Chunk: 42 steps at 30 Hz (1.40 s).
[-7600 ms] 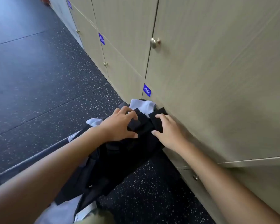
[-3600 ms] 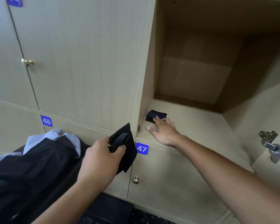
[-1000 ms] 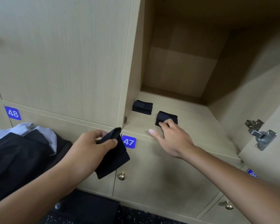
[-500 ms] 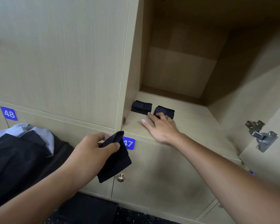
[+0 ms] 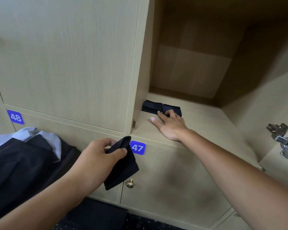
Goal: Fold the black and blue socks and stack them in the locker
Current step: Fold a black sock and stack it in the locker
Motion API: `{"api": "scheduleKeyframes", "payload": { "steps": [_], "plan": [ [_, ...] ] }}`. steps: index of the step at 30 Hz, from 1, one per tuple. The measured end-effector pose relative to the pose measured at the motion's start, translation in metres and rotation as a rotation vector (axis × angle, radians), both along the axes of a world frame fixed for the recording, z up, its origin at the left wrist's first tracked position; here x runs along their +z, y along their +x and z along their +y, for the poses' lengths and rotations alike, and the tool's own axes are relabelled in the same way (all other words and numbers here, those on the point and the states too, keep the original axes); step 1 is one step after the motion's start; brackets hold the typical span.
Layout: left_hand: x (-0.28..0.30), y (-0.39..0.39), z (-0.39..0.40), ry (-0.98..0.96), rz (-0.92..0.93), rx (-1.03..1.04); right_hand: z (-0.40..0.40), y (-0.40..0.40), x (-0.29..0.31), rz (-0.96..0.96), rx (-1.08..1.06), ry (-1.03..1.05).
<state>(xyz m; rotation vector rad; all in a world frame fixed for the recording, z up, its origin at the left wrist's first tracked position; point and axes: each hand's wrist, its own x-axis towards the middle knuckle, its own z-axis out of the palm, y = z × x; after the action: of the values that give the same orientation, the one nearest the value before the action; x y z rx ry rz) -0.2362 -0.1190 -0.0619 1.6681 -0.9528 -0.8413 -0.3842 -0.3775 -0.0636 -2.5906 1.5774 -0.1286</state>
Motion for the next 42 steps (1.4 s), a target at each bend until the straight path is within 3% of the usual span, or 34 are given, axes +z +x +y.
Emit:
{"api": "scheduleKeyframes", "payload": {
  "steps": [8, 12, 17, 21, 24, 26, 28, 30, 32, 36, 42],
  "plan": [
    [0.005, -0.003, 0.001, 0.019, 0.015, 0.017, 0.001, 0.001, 0.001, -0.033, -0.017, 0.014],
    [0.013, -0.007, 0.003, 0.035, 0.195, 0.015, 0.001, -0.002, 0.004, -0.078, -0.007, 0.002],
    [0.020, -0.006, 0.005, 0.018, 0.626, 0.090, 0.018, -0.004, 0.013, -0.348, 0.054, -0.168],
    [0.017, -0.003, 0.003, -0.018, 0.637, 0.044, 0.065, -0.006, 0.030, -0.567, 0.123, -0.154],
    [0.013, -0.005, 0.001, -0.090, 0.636, 0.092, 0.108, -0.010, 0.043, -0.697, 0.117, 0.061],
    [0.011, -0.008, -0.001, -0.147, 0.513, 0.138, 0.136, -0.010, 0.052, -0.748, 0.114, 0.345],
    [0.010, -0.011, -0.003, -0.213, 0.170, 0.157, 0.158, -0.011, 0.058, -0.788, 0.091, 0.622],
    [0.013, -0.016, -0.002, -0.277, -0.112, 0.088, 0.171, -0.013, 0.059, -0.851, 0.064, 0.755],
    [0.013, -0.021, -0.003, -0.312, -0.192, -0.017, 0.172, -0.018, 0.058, -0.949, 0.019, 0.815],
    [0.017, -0.031, -0.002, -0.335, -0.274, -0.050, 0.168, -0.031, 0.056, -1.080, -0.036, 0.798],
    [0.008, -0.026, 0.004, -0.201, -0.496, -0.064, 0.146, -0.045, 0.047, -1.077, -0.098, 0.471]
  ]
}}
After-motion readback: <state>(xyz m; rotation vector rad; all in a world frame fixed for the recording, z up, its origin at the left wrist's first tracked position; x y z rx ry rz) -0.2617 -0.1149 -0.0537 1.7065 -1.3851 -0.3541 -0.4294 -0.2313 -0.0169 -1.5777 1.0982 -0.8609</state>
